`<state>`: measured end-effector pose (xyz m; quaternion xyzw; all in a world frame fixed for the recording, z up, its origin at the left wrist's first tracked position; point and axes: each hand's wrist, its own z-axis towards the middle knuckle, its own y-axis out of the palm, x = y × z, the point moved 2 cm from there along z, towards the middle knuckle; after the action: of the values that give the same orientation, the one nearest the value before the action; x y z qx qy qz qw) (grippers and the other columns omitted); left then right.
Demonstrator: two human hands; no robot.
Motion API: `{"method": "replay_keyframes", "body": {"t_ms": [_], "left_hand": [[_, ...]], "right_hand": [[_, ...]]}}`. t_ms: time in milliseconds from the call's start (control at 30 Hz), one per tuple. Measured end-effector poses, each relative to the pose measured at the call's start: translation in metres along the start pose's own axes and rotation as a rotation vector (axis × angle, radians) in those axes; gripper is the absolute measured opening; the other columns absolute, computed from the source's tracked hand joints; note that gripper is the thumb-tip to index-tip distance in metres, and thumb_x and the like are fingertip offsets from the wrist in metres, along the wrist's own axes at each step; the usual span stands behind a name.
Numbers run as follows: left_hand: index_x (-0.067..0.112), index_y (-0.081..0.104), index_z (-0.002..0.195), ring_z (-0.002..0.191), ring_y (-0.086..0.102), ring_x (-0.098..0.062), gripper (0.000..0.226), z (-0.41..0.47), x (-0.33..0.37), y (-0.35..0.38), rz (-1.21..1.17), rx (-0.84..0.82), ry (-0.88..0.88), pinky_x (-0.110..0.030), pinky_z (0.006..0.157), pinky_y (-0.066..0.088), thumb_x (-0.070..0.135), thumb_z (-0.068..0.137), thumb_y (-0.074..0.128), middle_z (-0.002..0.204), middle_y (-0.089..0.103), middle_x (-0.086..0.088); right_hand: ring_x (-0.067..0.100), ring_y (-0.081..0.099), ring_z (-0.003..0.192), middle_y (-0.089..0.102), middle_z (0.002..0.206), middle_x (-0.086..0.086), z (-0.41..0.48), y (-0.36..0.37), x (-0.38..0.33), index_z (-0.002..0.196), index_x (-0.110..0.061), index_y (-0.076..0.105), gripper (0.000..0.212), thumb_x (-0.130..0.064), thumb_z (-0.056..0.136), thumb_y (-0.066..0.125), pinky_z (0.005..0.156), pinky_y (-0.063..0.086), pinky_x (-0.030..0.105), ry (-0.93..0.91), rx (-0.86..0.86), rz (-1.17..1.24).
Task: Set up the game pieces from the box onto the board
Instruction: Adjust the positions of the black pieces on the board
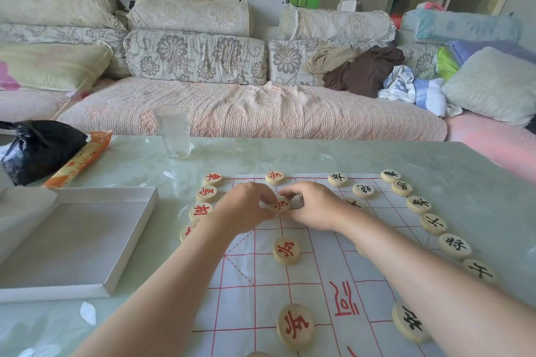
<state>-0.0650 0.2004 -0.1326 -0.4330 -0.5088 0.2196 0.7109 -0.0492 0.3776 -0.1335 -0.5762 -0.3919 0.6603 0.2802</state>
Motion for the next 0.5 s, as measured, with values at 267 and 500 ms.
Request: {"method": "replay_keyframes", "body": {"t_ms": [267,500], "left_hand": [[0.025,0.069,0.103,0.080,0.055,-0.010,0.023,0.002,0.003,0.004,-0.019,0.009,0.001,-0.024,0.079,0.049,0.025,0.080,0.072,0.105,0.066,0.011],[0.031,0.066,0.110,0.082,0.053,-0.006,0.030,-0.013,0.007,-0.005,0.039,-0.015,-0.009,-0.017,0.076,0.042,0.020,0.082,0.069,0.113,0.063,0.011]], "right_hand": [[0.007,0.057,0.109,0.065,0.117,-0.014,-0.007,-0.007,-0.006,0.121,-0.031,0.066,0.042,-0.036,0.081,0.076,0.094,0.045,0.024,0.021,-0.014,-0.012],[0.013,0.059,0.106,0.066,0.114,-0.006,-0.013,-0.007,-0.013,0.115,-0.027,0.069,0.039,-0.040,0.079,0.078,0.093,0.048,0.029,0.059,0.017,-0.046]]}}
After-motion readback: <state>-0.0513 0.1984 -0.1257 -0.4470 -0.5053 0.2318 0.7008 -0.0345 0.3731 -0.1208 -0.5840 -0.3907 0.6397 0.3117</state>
